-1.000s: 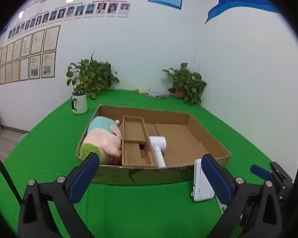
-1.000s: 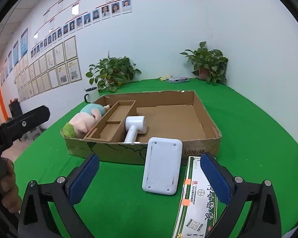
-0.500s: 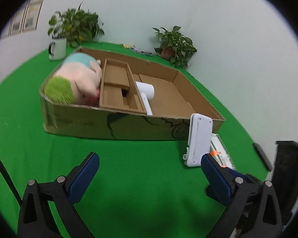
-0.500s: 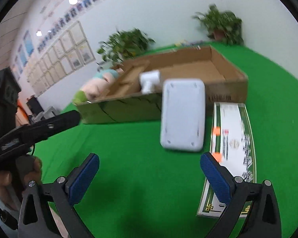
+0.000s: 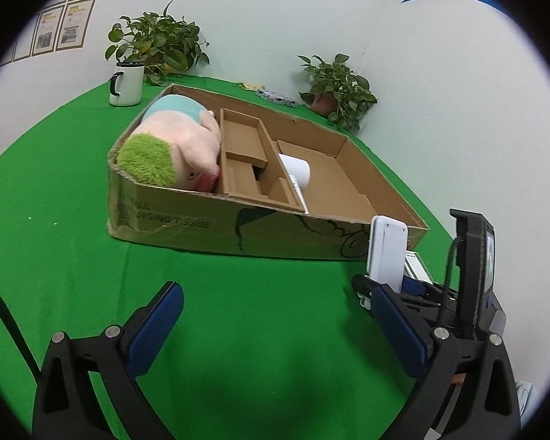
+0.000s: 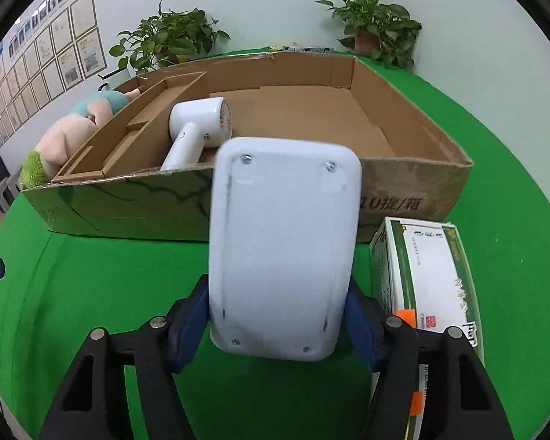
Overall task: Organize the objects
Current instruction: 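Close the right gripper on the white device's edge and lift it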
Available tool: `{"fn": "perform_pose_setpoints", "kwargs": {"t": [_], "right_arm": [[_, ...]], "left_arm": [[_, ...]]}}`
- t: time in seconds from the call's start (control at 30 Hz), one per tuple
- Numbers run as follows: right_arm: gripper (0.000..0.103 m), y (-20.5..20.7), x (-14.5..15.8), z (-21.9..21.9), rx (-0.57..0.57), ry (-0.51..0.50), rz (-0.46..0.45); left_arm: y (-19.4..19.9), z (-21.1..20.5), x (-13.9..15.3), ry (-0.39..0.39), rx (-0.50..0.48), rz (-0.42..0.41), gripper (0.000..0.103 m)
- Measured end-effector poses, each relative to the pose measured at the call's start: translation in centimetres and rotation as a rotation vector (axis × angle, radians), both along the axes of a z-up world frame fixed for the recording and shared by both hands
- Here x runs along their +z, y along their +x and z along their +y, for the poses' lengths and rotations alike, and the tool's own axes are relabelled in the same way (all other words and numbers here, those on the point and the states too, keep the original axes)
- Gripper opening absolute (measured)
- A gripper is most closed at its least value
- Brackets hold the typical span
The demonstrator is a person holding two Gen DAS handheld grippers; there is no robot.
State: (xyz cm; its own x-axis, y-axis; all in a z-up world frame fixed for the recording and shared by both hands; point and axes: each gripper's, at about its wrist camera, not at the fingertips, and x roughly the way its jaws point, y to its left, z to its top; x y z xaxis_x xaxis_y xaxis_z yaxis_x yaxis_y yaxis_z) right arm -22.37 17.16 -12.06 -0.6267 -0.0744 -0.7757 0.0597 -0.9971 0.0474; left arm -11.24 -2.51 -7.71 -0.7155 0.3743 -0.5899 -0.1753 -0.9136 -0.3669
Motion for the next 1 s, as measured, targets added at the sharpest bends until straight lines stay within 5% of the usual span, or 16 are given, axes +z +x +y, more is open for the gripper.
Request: {"fn": "perform_pose_setpoints", "kwargs": {"t": [0.23,0.3,0.33,0.6,0.73,0.9,1.0], "right_arm": [[0.066,3.4,0.6,-0.7,0.108,-0.181,-0.075],[0.097,4.3,1.1,-1.1,0.152,-0.188,-0.053],[0.102,4.9,1.4,-1.1,0.158,-0.174,-0.022],[0.102,4.8,0.0,-1.6,0.211,-0.134,-0.047],[0.088,4.6,-0.2,-1.6,0.218,-0.127,-0.067],[0.080,6.4,-0.4,-1.9,0.221,-0.122,-0.056],[0.079,6.4,-0.8,-2.3,0.192,-0.068,-0.048]], "left_arm": [[0.1,-0.6,-0.3,0.036,-0.074,-0.056,0.095],[-0.5,-0.1,-1.0,0.087,-0.116,-0.079,0.095],[-0.8,0.3,-1.3,0.106,-0.136,-0.100,0.095],[-5.1,5.0,-2.9,0.256,-0.333,-0.227,0.095],[-6.8,6.7,-4.7,0.303,-0.405,-0.352,0.073],[-5.3,7.7,-6.5,0.323,-0.434,-0.387,0.072],[-5.1,8.0,-6.9,0.329,-0.436,-0.391,0.061]]}}
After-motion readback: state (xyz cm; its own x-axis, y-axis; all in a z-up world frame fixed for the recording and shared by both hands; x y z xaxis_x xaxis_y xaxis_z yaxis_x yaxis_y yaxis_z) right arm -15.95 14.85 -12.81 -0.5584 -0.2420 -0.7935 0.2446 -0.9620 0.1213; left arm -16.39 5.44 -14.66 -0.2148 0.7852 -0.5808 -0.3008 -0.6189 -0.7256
